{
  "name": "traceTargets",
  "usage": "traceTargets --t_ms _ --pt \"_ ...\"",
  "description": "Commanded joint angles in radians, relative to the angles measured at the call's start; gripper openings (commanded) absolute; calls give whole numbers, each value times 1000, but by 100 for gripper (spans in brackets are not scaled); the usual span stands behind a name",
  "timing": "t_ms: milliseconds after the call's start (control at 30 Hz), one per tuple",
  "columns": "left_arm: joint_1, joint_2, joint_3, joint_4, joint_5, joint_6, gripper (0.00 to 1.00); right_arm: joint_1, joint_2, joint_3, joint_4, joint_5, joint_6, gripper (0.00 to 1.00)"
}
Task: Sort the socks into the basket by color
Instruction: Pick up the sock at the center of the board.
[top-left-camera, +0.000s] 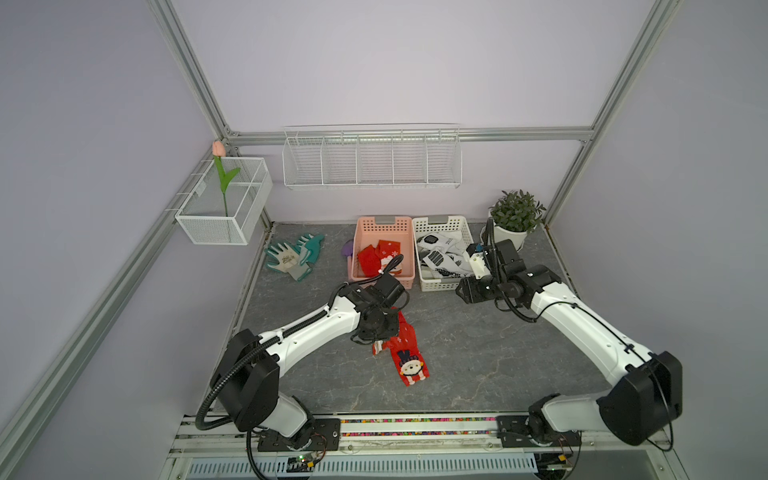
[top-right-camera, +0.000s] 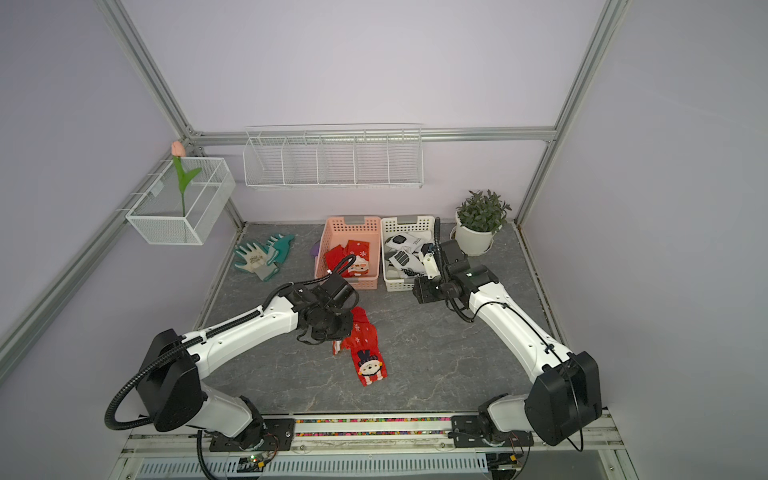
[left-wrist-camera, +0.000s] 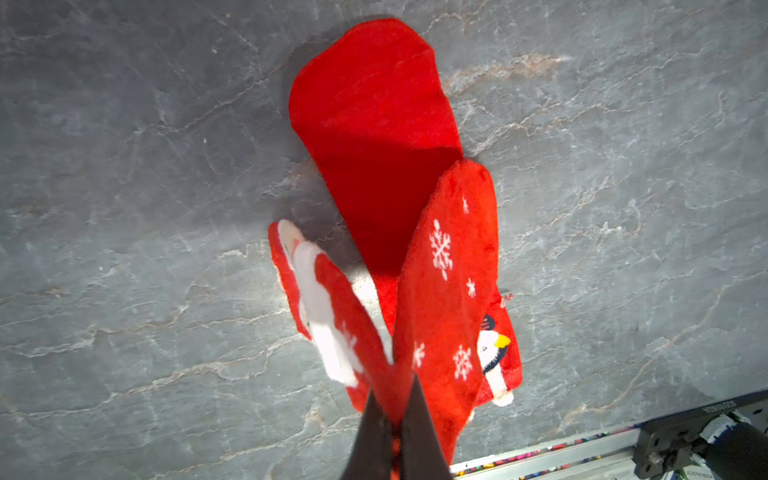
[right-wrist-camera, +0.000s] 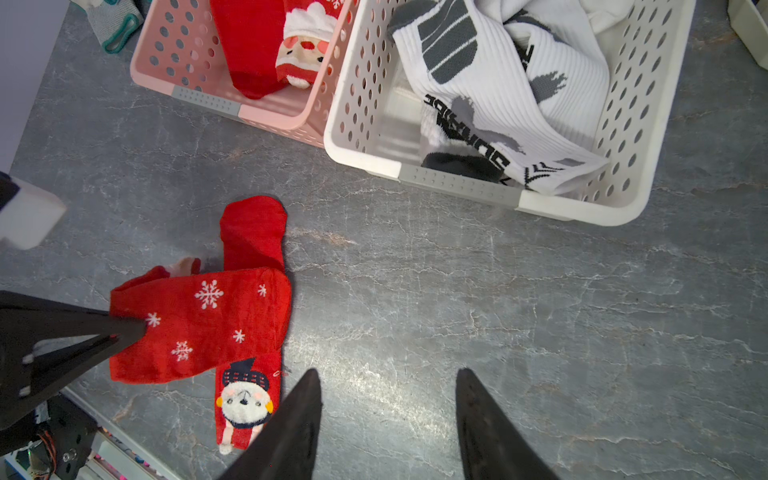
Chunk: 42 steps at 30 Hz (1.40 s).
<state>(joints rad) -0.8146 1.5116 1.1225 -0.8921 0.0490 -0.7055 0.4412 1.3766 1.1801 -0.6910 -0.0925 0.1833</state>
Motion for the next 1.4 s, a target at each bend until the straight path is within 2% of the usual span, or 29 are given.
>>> traceTargets --t_ms 0,833,1367 --pt "-6 15 52 -20 -30 10 5 5 -1 -2 -14 -8 -5 54" --pt "15 137 429 -162 -79 140 4 6 -7 -33 10 -15 13 55" --pt "121 202 651 -246 -78 225 4 5 -2 -28 6 -18 10 55"
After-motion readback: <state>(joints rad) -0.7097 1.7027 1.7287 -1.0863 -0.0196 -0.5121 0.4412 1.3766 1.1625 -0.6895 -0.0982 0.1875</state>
